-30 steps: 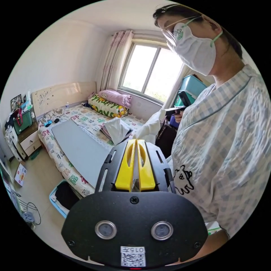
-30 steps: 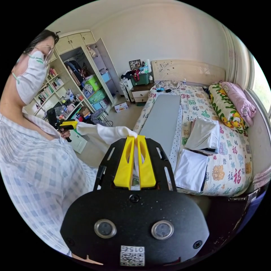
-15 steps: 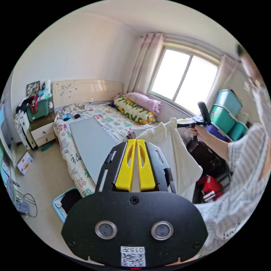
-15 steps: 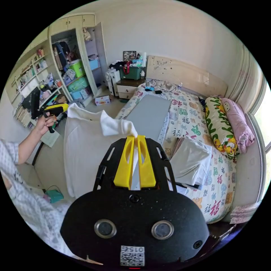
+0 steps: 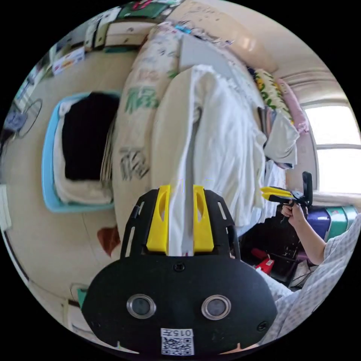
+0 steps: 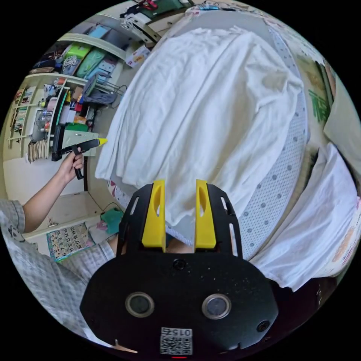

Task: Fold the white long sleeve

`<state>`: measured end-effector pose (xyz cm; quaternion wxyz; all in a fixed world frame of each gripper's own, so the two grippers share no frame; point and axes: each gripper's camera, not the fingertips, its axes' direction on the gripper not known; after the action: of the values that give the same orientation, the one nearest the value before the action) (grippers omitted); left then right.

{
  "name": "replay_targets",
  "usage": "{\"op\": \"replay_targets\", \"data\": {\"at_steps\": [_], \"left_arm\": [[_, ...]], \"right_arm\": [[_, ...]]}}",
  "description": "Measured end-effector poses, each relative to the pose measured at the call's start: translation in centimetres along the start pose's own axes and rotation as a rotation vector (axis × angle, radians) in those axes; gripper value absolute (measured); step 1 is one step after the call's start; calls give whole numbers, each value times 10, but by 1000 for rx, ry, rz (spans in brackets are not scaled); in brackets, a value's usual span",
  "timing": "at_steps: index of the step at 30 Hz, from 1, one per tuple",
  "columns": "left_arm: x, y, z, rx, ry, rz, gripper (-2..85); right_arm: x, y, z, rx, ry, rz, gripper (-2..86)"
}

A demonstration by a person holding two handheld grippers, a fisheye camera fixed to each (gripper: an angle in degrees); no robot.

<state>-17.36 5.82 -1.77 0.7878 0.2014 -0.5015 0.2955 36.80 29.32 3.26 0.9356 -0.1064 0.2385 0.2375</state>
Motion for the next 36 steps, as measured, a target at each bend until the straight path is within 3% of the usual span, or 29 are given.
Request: {"op": "replay_targets", "data": {"at_steps": [3,6,8,12,15,18,20,24,26,29,33,36], "left_arm": [[-7,13,16,-62,60,-88,112],[-4,3,22,-59,-6,-134,108],[-15,-5,24,-49,70,-229,87],[-24,-19,12,-67,148,-270,20],[-30,-49,-32,-30,143,-223,5],[-49,-103,-116,152,72,-185,0],[-63,-142,-188,371,10,-200,0],[-57,-171,-234,573,-131,-221,8],[-50,-168,-223,658,-90,-255,39],[-22,-156,-166,485,13,-185,108],[51,-112,-72,212,21,3,116],[125,-76,4,69,191,147,113]], "right_arm": [[-34,-37,49,-61,56,-23,124],[-55,-82,70,-80,162,-28,85],[-63,-108,86,-111,162,-59,60],[-46,-140,79,-157,-12,-31,12],[-3,-165,-4,-91,-143,-40,1],[70,-196,-159,94,-108,-9,-4],[94,-214,-253,154,-18,-39,-7],[79,-220,-228,113,-109,-67,-8],[63,-217,-149,88,-152,-71,-8],[61,-209,-47,87,-298,-24,-8],[77,-193,28,128,-415,79,-8],[81,-183,56,154,-464,117,-6]]}}
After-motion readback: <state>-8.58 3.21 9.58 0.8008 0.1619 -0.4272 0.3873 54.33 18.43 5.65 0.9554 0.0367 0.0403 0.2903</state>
